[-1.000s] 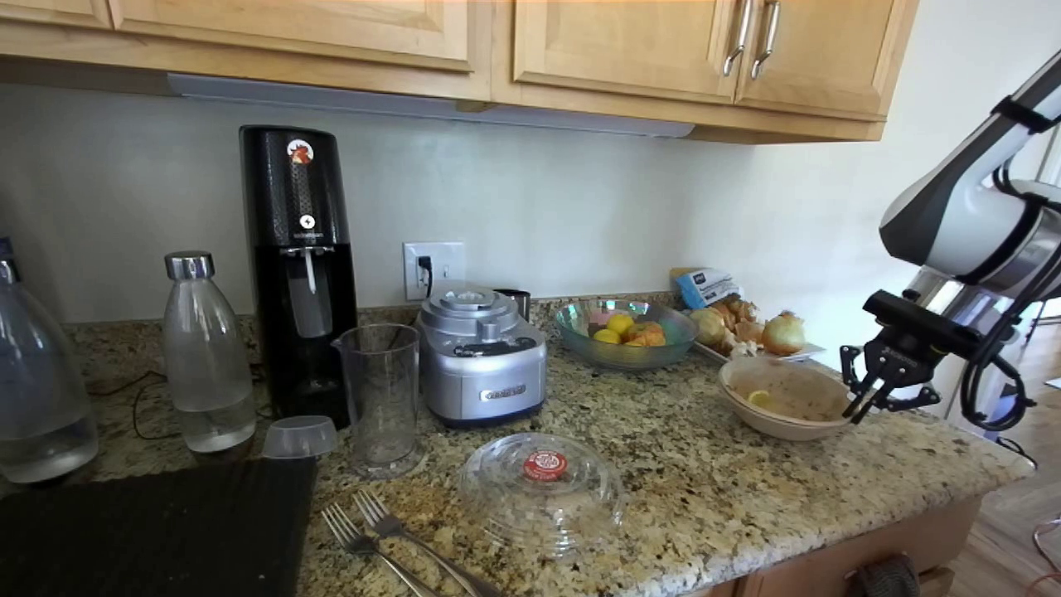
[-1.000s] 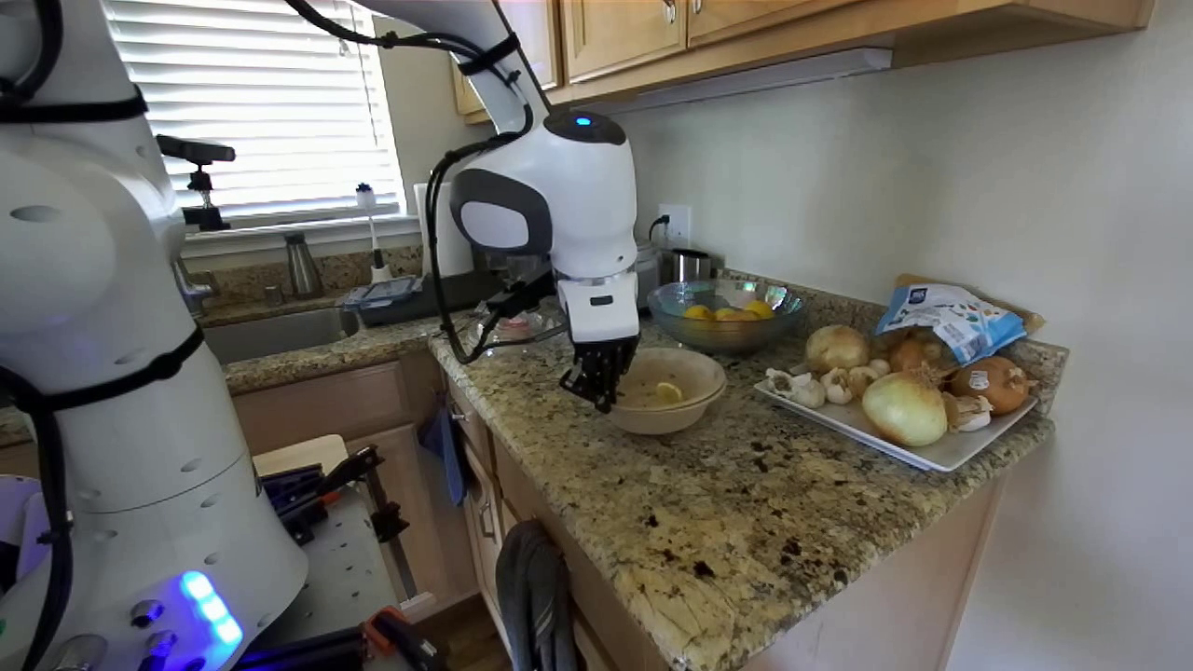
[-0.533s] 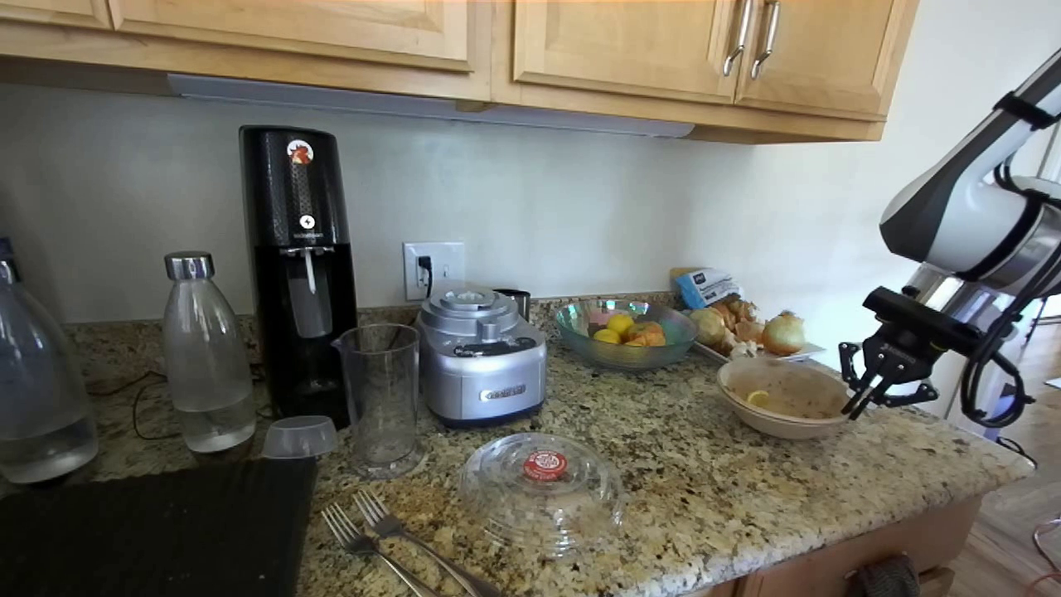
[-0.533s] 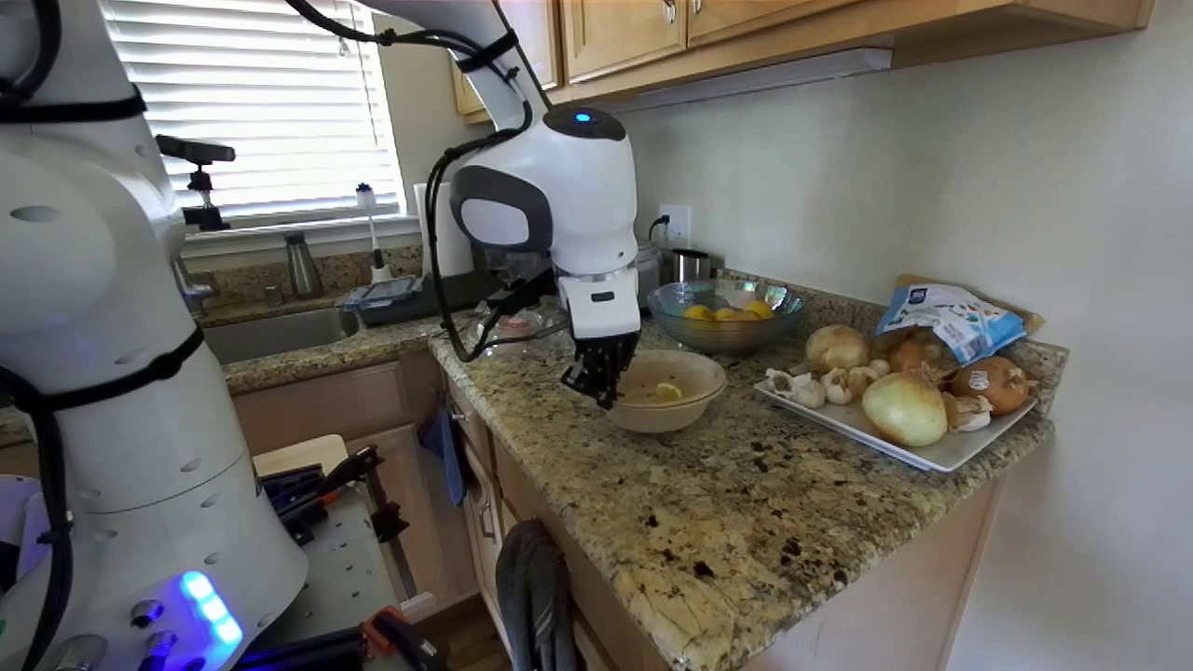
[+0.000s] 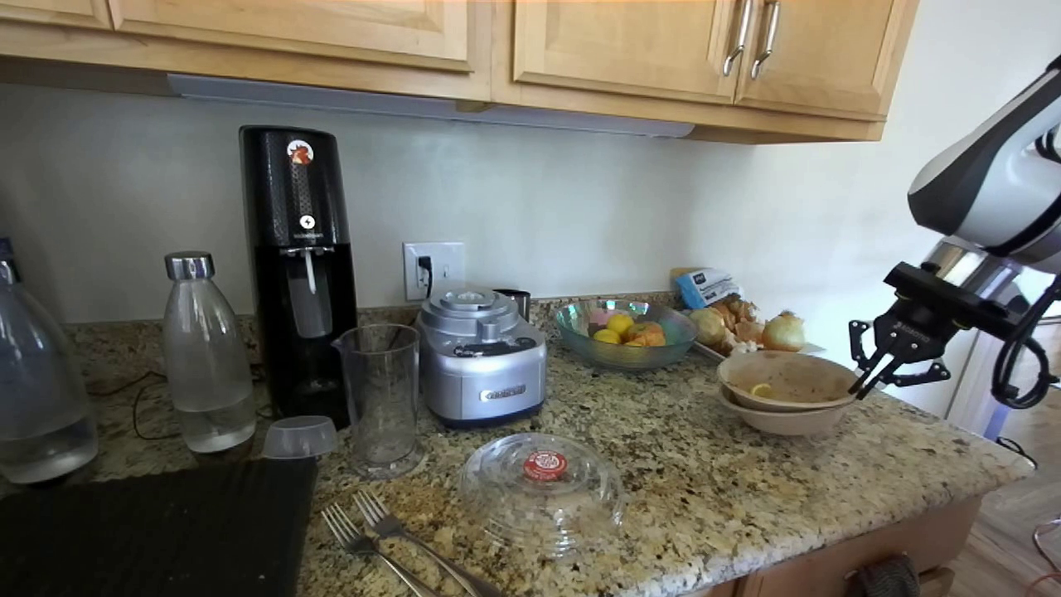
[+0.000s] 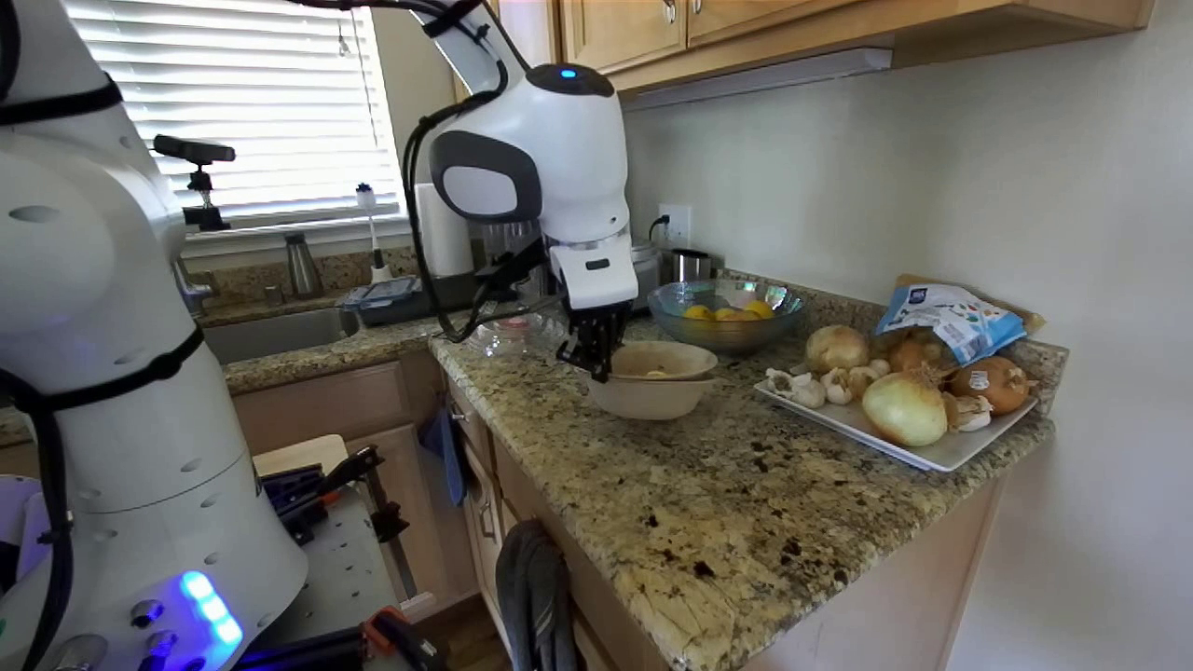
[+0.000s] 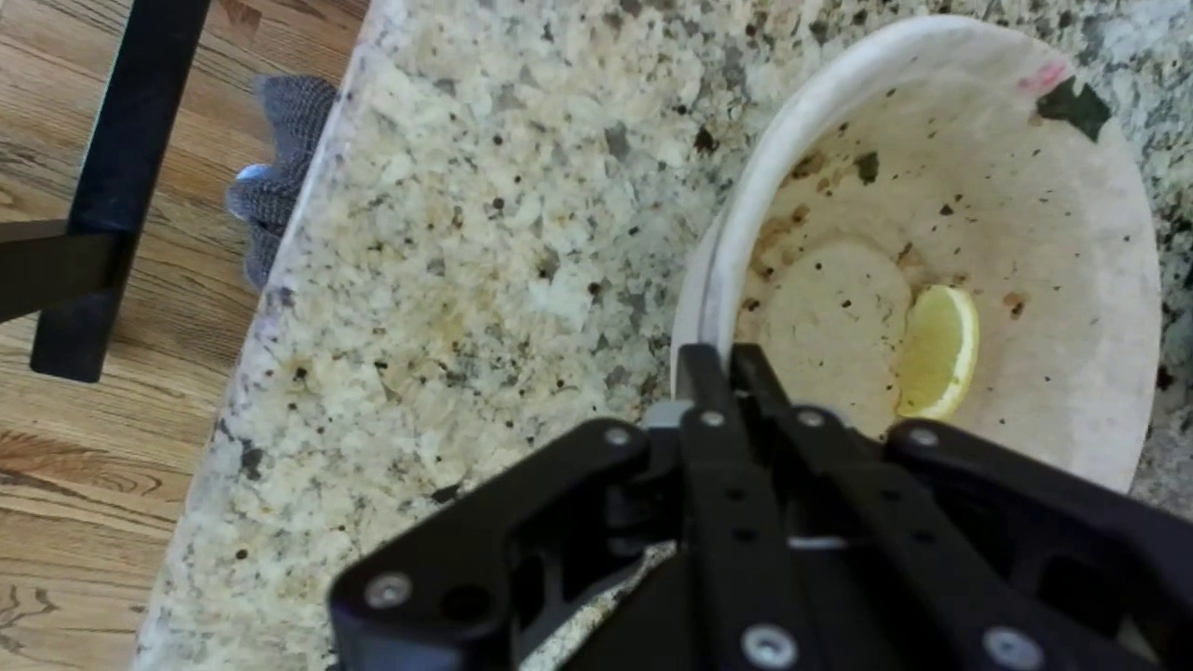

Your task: Unstack the bowls

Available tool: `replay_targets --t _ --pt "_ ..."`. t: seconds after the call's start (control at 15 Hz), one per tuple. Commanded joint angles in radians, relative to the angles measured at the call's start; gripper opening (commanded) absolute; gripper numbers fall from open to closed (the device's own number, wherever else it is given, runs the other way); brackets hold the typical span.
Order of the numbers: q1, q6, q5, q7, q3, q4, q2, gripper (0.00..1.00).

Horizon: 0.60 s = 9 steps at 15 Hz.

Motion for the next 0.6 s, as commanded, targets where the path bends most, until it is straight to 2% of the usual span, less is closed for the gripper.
replay_targets --t 0.0,0.07,0.27,0.53 --pt "-0.013 -0.053 -0.053 0.005 -0.024 -0.056 -0.103 0.06" --pt "-0.017 -0.064 -0.064 0.004 -0.030 -0.013 -0.066 0.06" --pt "-0.022 -0.060 -0.094 0.012 -0.035 -0.046 -0.094 0.06" --pt "-0.013 -0.050 -0.031 -0.074 -0.045 -0.023 -0.048 0.06"
